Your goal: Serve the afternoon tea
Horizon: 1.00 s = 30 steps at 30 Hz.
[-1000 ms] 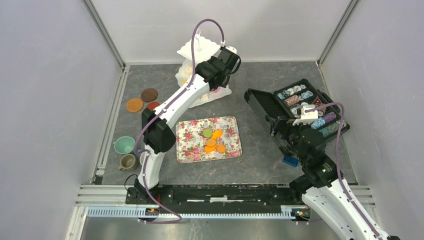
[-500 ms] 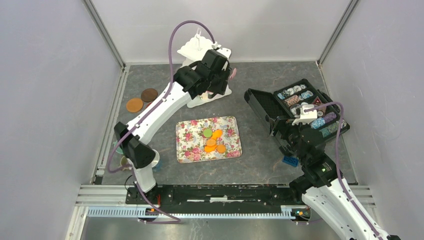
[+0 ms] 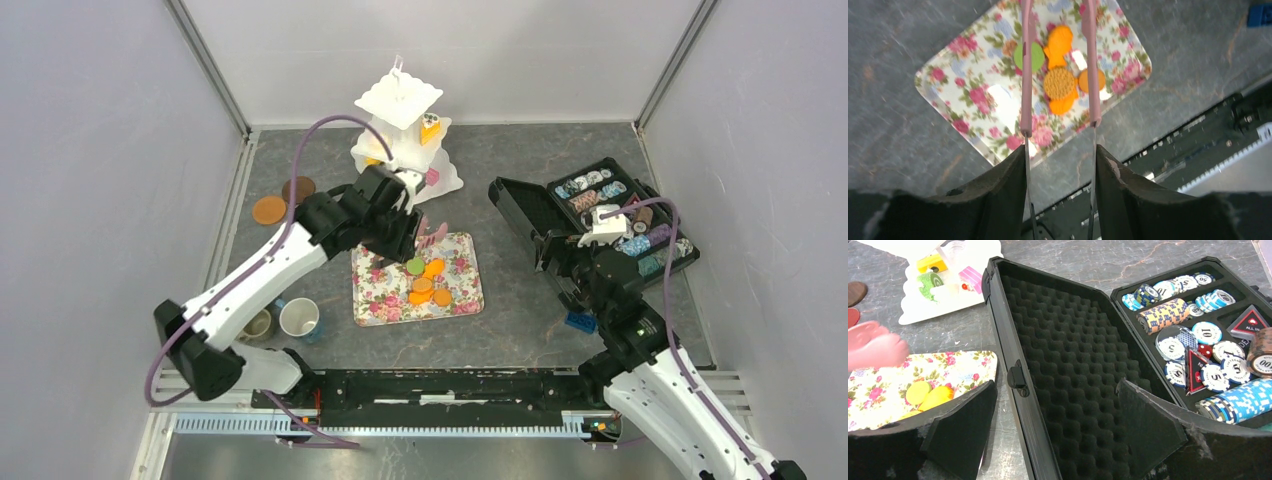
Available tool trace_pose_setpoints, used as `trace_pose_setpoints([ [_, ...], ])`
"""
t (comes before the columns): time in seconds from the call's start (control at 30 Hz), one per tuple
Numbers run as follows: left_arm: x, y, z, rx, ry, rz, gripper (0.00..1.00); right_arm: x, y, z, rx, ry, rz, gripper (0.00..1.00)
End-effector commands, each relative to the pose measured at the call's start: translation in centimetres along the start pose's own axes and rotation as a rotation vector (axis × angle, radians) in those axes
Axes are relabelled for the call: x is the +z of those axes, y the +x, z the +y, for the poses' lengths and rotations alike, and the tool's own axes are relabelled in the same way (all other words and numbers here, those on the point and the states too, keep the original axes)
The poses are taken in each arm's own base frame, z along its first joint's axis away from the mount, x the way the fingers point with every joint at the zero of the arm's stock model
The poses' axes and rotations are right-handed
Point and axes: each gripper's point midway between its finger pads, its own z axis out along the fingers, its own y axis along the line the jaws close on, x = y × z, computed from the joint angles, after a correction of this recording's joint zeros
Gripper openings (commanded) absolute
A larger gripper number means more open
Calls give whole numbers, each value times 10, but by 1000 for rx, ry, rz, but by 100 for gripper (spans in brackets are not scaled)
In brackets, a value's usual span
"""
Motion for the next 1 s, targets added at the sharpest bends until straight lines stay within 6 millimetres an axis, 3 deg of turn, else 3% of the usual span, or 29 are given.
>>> trace_pose_setpoints([
  [0.0,-17,36,-18,-83,120,51,54,7,-8,6,-7,-19,-31,98],
  [0.17,-5,75,-23,-131,165,146,54,10,-4,7,-13,-23,-24,98],
  [0.33,2,93,-26,-149,194,193,55,10,1,5,-19,-16,-9,98],
  [0.97,17,103,-5,-137,96,250,59,9,4,6,-11,-20,-4,98],
])
